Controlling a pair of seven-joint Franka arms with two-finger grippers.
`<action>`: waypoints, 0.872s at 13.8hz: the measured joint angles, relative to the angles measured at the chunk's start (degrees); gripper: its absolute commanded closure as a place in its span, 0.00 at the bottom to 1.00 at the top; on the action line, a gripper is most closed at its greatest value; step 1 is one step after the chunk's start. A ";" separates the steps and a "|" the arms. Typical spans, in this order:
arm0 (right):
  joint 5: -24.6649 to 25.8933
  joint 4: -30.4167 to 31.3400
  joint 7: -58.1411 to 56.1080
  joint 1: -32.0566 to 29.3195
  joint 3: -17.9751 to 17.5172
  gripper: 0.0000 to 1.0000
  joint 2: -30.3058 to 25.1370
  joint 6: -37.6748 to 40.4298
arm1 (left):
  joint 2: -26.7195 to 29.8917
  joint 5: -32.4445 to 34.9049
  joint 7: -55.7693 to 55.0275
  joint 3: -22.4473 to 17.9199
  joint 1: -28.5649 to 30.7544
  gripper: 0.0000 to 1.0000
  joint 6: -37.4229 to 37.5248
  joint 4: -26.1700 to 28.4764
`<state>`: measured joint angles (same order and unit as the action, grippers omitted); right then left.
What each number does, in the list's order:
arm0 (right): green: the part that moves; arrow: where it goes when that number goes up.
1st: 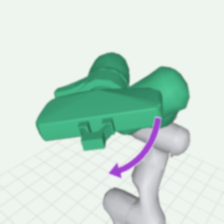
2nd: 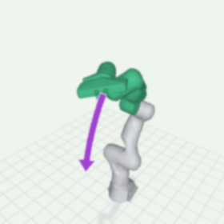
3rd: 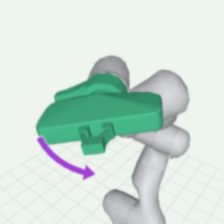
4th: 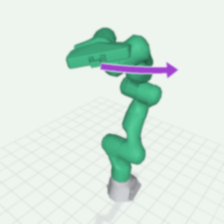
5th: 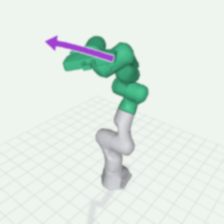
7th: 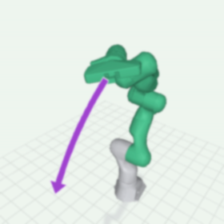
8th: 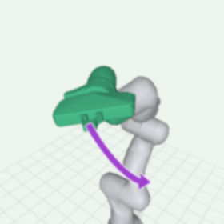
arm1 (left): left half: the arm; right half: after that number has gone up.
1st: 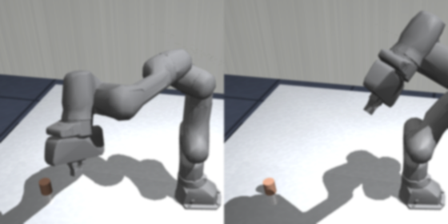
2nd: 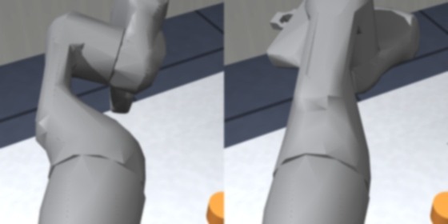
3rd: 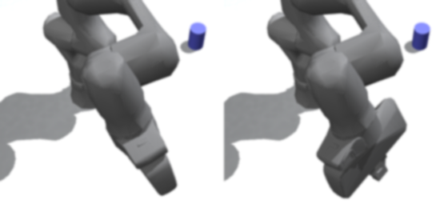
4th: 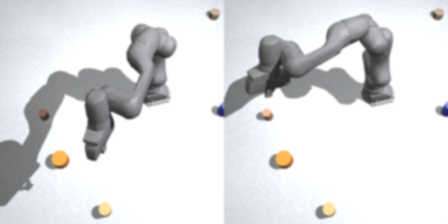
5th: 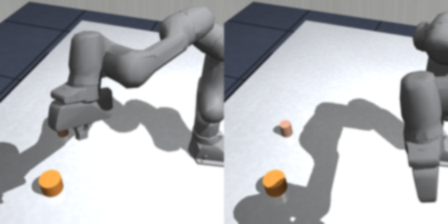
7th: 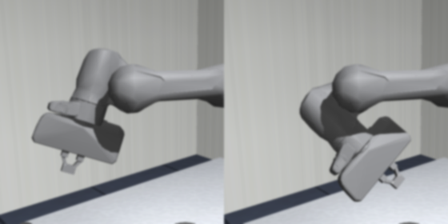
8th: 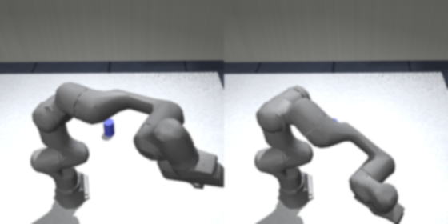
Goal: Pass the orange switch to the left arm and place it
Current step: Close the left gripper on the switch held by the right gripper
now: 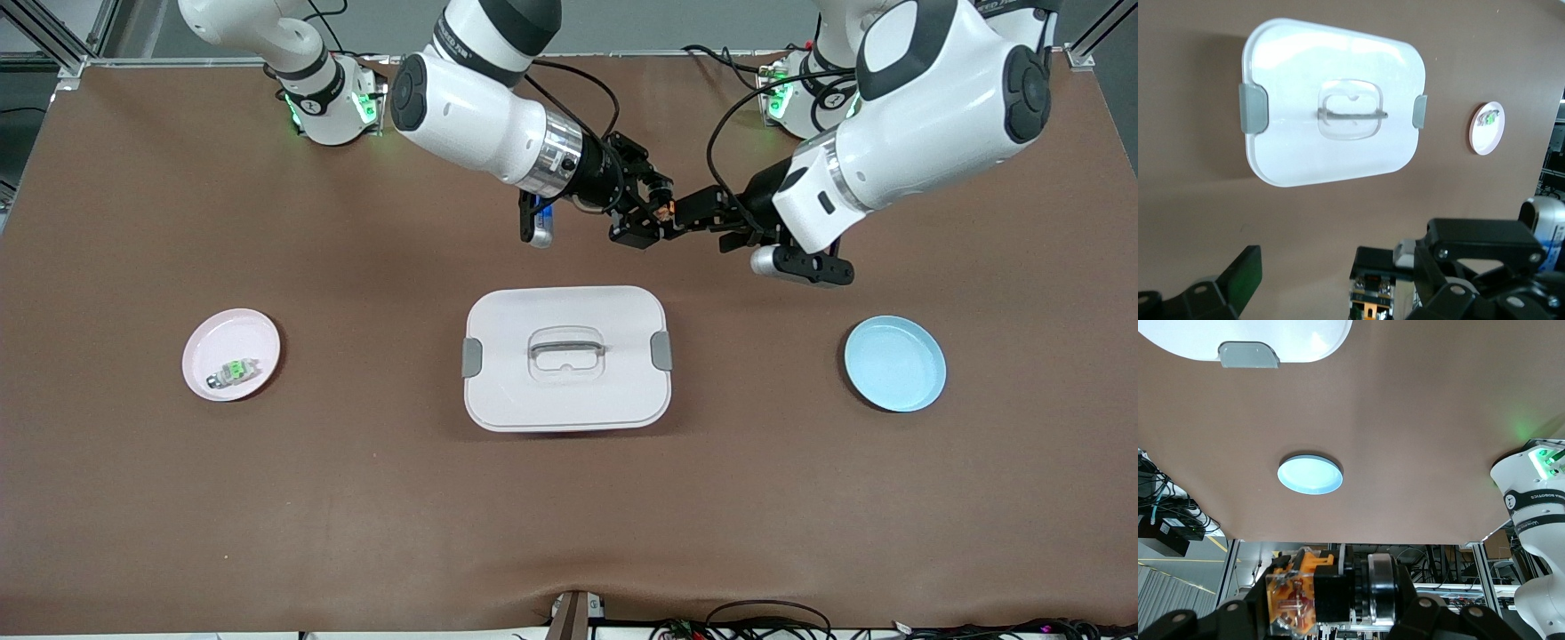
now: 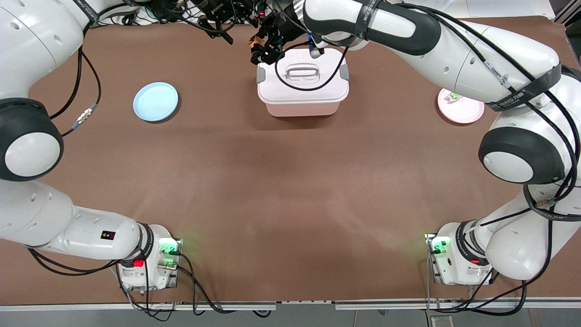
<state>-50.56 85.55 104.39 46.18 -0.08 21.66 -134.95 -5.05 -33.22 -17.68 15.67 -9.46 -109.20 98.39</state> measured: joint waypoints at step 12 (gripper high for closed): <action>0.00 -0.03 -0.01 0.00 0.09 0.64 0.13 0.00 | 7.10 -2.64 0.15 0.63 0.00 0.13 -0.10 6.94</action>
<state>-50.56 85.52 104.38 46.18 0.01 21.79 -134.95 2.05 -35.86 -17.54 16.29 -9.46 -109.30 105.33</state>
